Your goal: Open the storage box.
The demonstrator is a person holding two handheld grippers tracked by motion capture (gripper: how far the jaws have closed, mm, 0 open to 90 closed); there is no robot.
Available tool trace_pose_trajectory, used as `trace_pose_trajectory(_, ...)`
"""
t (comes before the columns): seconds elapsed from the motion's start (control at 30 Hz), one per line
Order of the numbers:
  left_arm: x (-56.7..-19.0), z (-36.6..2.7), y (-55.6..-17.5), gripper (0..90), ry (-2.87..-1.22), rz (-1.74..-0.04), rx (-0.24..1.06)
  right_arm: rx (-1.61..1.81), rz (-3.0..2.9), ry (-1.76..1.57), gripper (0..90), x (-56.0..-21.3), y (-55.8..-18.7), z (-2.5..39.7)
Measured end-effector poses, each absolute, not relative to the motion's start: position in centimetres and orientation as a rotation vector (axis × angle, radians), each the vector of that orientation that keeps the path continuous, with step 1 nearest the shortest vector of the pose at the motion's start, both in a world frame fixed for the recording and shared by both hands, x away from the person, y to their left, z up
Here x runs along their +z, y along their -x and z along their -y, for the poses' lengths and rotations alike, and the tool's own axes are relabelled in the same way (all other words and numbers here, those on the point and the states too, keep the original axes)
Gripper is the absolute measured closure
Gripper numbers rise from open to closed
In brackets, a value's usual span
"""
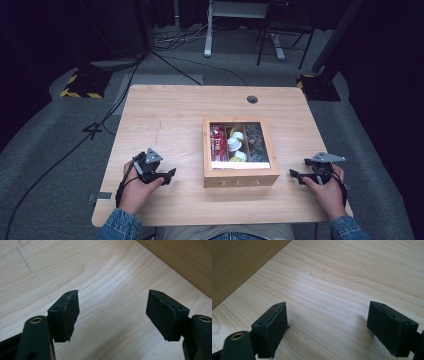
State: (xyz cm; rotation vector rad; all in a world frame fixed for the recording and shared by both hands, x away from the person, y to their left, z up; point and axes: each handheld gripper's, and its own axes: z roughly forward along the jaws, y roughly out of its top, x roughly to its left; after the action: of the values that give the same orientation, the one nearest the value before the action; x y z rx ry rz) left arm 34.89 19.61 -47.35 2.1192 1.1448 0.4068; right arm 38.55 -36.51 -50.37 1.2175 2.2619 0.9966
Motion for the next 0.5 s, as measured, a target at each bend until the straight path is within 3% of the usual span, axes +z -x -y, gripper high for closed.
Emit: trace_pose_trajectory(0.5, -43.5, -17.3, -32.7, 30.7, -2.090, -1.015, 0.367, 0.998, -2.262, -1.215, 16.7, -50.4, -38.5, 36.5)
